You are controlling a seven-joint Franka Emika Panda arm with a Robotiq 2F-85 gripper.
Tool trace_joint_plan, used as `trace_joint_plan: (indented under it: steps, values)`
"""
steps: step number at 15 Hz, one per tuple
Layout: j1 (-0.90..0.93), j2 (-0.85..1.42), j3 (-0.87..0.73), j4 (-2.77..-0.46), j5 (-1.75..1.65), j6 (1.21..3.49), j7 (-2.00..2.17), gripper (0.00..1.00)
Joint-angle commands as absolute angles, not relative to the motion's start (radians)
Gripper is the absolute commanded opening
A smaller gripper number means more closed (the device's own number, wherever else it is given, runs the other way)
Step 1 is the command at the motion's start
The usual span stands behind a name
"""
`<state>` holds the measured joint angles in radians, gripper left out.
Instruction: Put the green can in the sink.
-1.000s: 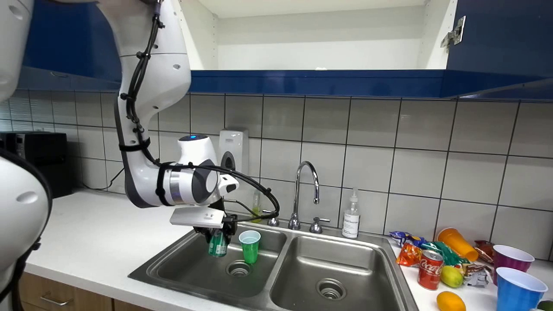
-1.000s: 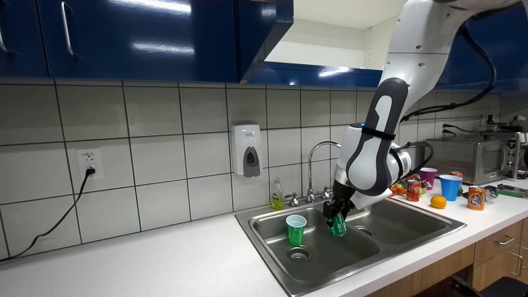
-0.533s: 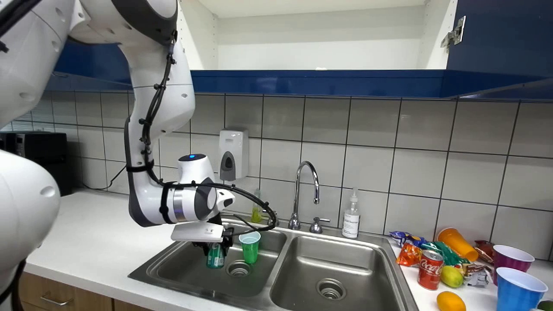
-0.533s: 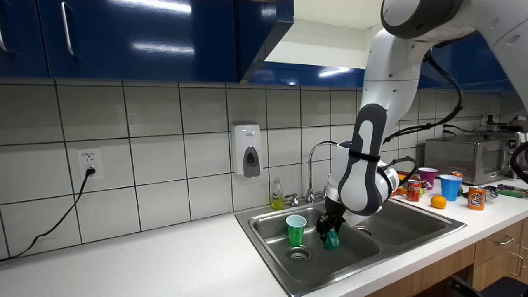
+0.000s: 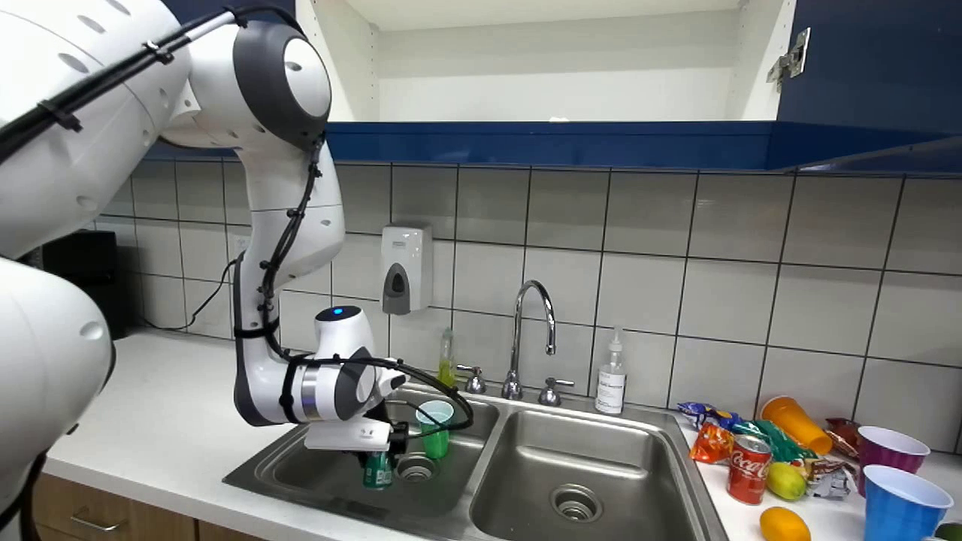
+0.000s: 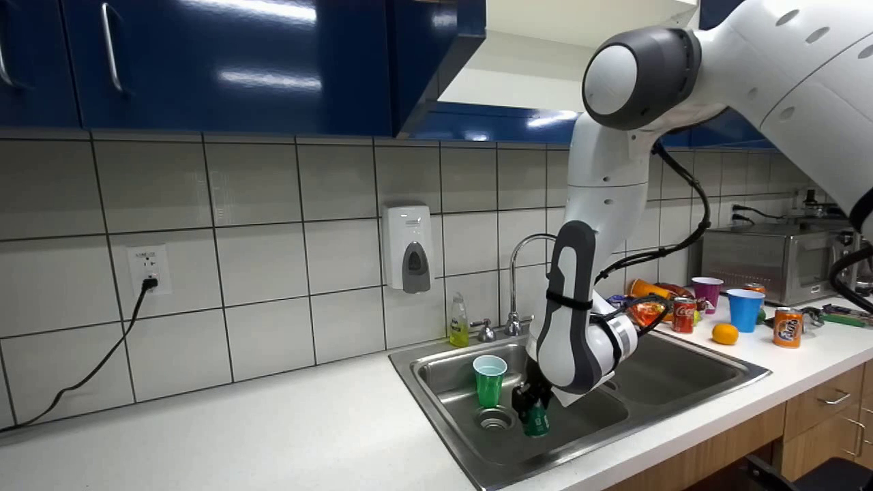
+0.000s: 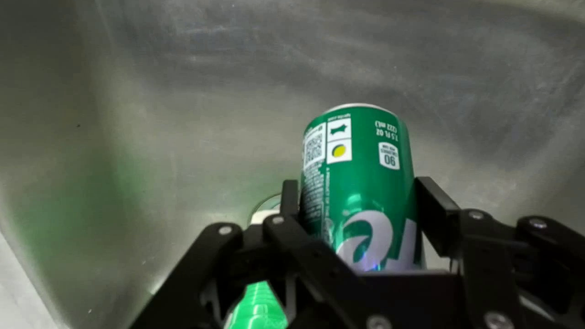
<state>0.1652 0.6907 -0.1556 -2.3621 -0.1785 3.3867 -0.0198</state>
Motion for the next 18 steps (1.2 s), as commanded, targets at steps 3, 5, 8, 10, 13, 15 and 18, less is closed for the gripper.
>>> trace_joint_plan:
  steps: [3,5,8,10,13,15,18]
  values:
    - [0.164,0.813,-0.133,-2.246,-0.122,3.452,-0.068,0.39]
    - [0.164,0.848,-0.127,-2.212,-0.118,3.465,-0.070,0.39]
    - [0.168,0.891,-0.122,-2.172,-0.115,3.483,-0.071,0.39]
    - [0.163,0.903,-0.112,-2.124,-0.119,3.452,-0.070,0.39]
    - [0.163,0.925,-0.108,-2.074,-0.119,3.451,-0.069,0.39]
    - [0.155,0.937,-0.098,-2.046,-0.124,3.451,-0.068,0.39]
    - [0.142,0.956,-0.082,-2.019,-0.134,3.452,-0.070,0.39]
